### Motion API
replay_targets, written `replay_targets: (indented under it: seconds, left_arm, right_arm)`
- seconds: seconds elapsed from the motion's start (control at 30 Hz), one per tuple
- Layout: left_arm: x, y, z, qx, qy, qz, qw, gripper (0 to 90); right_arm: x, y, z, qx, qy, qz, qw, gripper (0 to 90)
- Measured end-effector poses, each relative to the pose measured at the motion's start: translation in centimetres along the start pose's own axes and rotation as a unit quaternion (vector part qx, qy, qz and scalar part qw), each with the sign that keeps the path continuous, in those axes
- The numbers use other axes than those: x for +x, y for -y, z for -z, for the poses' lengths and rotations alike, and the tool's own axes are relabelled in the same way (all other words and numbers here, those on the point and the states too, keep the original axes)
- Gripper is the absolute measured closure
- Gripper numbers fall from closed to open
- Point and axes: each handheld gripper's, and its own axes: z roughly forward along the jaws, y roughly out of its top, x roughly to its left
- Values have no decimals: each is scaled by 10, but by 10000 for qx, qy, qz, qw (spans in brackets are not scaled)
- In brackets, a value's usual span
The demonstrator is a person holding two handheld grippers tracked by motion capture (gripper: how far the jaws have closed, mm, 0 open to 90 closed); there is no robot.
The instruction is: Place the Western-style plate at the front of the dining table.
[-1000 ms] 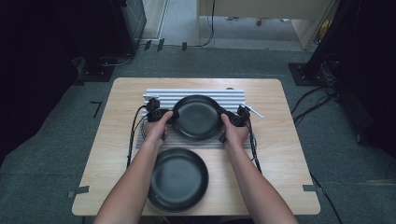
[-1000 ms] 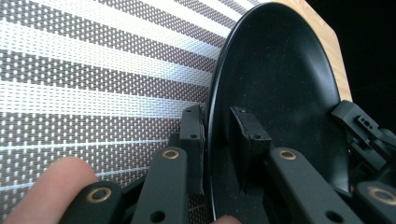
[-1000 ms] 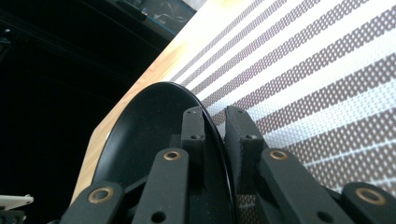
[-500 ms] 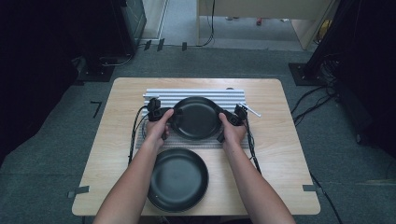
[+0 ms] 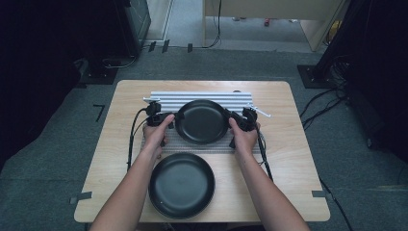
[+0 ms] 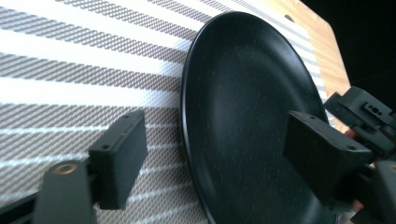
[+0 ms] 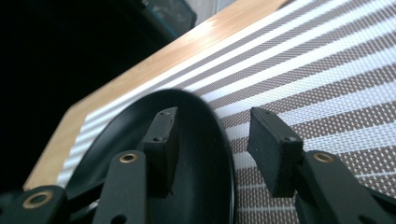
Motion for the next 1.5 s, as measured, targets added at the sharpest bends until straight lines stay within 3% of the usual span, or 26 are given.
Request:
replay_targets:
  seconds: [0.1,0.2,0.27,0.43,0.57,0.63,0.77,0.9,0.97,1.1,1.27,1.4,1.5]
  left_arm:
    - [0,3,9,-75,-85,-85,9999,177]
    - [-1,5,20,-169,-68,-157,9997,171]
    - [-3,8,26,-207,-22,-223,9995,167]
    - [-11,18,41,-200,-140,-643,9976,164]
    - [-12,25,52,-287,-145,-700,9970,163]
    - [-13,30,58,-352,-136,-738,9966,163]
    - [-15,39,67,-339,-290,-994,9940,158]
    - [-13,47,76,-332,-172,-948,9948,158]
    - [-11,50,79,-342,-281,-1006,9939,158]
    - [-8,57,86,-373,-251,-954,9944,158]
    - [-4,70,94,-414,-373,-1079,9926,158]
    - [6,78,101,-488,-427,-974,9931,158]
    - [13,87,105,-506,-491,-945,9930,158]
  right_arm:
    - [0,0,6,243,-46,516,9984,507]
    - [-1,1,13,339,42,866,9957,502]
    - [-3,4,19,196,6,852,9962,529]
    - [-5,4,34,322,-16,1082,9936,457]
    - [-7,4,47,461,-1,1273,9908,382]
    - [-9,5,56,353,-57,1419,9892,383]
    - [-15,6,70,310,-102,1568,9871,365]
    - [-20,9,83,401,-119,1676,9850,345]
    - [-21,11,89,397,-112,1763,9835,340]
    - [-24,14,101,451,-190,1876,9810,310]
    - [-29,17,115,465,-243,1950,9794,297]
    - [-32,19,122,471,-205,2039,9776,289]
    - [-35,20,127,466,-199,2021,9781,288]
